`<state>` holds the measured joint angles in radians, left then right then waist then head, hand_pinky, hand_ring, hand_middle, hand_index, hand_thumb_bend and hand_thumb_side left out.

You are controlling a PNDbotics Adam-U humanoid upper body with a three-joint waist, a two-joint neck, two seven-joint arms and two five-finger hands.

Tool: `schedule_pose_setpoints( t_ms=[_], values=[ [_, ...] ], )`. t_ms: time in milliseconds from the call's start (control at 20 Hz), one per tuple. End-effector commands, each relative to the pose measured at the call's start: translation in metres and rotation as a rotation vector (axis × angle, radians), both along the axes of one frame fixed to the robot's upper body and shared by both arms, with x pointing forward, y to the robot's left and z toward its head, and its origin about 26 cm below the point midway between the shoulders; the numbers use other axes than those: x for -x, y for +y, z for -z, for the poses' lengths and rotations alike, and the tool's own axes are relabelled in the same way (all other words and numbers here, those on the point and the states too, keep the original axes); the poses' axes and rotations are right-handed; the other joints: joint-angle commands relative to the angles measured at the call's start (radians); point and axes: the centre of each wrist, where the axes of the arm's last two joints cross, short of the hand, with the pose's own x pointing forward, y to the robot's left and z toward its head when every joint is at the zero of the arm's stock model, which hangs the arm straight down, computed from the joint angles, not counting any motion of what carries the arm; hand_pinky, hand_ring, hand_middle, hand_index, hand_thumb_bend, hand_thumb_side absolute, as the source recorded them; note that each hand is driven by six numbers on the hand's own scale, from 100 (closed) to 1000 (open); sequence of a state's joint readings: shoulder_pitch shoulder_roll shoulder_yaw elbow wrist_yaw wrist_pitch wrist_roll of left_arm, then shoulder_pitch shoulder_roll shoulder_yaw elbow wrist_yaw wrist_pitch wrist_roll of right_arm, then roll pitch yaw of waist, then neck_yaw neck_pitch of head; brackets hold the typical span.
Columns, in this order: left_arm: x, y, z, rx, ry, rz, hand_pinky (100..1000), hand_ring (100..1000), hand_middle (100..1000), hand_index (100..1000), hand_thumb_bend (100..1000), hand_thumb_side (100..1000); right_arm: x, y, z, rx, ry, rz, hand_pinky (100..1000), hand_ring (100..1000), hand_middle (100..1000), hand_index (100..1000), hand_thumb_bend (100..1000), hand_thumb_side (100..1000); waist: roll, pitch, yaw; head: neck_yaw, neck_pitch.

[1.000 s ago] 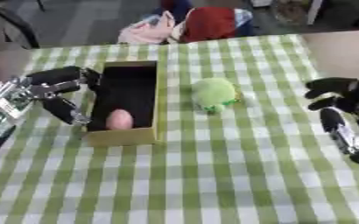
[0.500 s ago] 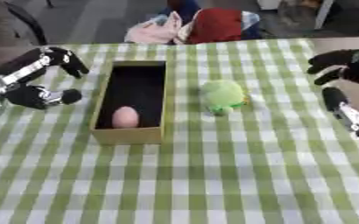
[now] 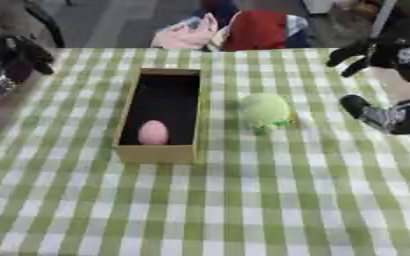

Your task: Pick up objects on the table and place them in the box.

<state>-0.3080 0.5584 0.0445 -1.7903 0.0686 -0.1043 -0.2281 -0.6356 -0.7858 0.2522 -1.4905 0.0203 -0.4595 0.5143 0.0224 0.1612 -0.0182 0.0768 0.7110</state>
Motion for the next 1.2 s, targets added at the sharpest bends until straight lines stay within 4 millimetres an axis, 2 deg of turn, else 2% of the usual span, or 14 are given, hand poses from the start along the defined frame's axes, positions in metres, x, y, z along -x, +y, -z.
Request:
schedule_pose_setpoints(
  t_ms=[50,200,400,600,1200],
  values=[
    [0.006,0.002,-0.009,0.039,-0.023,-0.014,665,597,597,688,368,760,-0.013,-0.002,-0.002,0.094,-0.014,-0.005,776,963,838,913,548,494,-0.002,-0.011,0.009,-0.011,-0.001],
    [0.009,0.0,-0.007,0.065,-0.016,-0.016,666,598,597,687,366,763,-0.03,0.004,0.006,0.147,-0.022,-0.023,781,966,850,924,627,498,-0.002,-0.012,0.019,-0.017,0.0],
    [0.01,-0.002,-0.001,0.098,0.008,-0.013,667,597,597,685,360,777,-0.051,0.018,0.022,0.231,-0.051,-0.045,787,964,871,937,638,547,0.0,-0.013,0.03,-0.026,0.001],
    [0.01,-0.006,0.004,0.124,0.028,-0.006,667,597,597,685,358,785,-0.067,0.025,0.044,0.258,-0.068,-0.037,783,962,864,937,639,521,0.003,-0.012,0.04,-0.032,0.002],
    [0.01,-0.009,0.015,0.145,0.073,0.002,668,596,595,685,350,808,-0.089,0.023,0.082,0.14,-0.03,0.14,764,952,820,912,633,449,0.01,-0.007,0.049,-0.041,0.003]
  ],
)
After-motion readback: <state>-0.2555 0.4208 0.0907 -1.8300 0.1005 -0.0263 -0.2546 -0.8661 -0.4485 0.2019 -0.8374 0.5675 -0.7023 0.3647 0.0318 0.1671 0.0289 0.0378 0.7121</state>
